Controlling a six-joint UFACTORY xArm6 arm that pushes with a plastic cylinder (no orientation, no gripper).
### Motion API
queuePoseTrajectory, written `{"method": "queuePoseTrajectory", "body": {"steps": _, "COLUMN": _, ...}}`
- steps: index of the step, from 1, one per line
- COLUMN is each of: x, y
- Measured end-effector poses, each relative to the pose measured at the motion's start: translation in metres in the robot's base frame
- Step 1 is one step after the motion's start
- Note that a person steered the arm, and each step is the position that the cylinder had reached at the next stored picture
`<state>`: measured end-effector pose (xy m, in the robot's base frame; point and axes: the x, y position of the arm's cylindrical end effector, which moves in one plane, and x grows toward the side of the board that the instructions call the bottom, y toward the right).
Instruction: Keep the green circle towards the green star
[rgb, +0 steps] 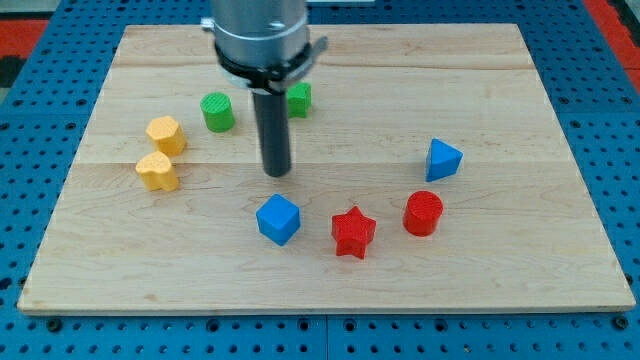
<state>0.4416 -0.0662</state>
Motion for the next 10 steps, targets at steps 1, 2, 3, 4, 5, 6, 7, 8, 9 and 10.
{"method": "queuePoseTrajectory", "body": {"steps": 1, "x": -0.025, "y": -0.041}}
{"method": "queuePoseTrajectory", "body": {"steps": 2, "x": -0.042, "y": -0.004}}
{"method": "queuePoseTrajectory", "body": {"steps": 3, "x": -0.049, "y": 0.031}}
{"method": "queuePoseTrajectory", "body": {"steps": 4, "x": -0.071, "y": 0.064}}
{"method": "queuePoseTrajectory", "body": {"steps": 5, "x": -0.118, "y": 0.083}}
{"method": "queuePoseTrajectory", "body": {"steps": 6, "x": -0.145, "y": 0.038}}
{"method": "queuePoseTrajectory", "body": {"steps": 7, "x": -0.165, "y": -0.021}}
{"method": "queuePoseTrajectory", "body": {"steps": 8, "x": -0.156, "y": -0.024}}
{"method": "queuePoseTrajectory", "body": {"steps": 9, "x": -0.128, "y": -0.017}}
{"method": "queuePoseTrajectory", "body": {"steps": 10, "x": -0.104, "y": -0.001}}
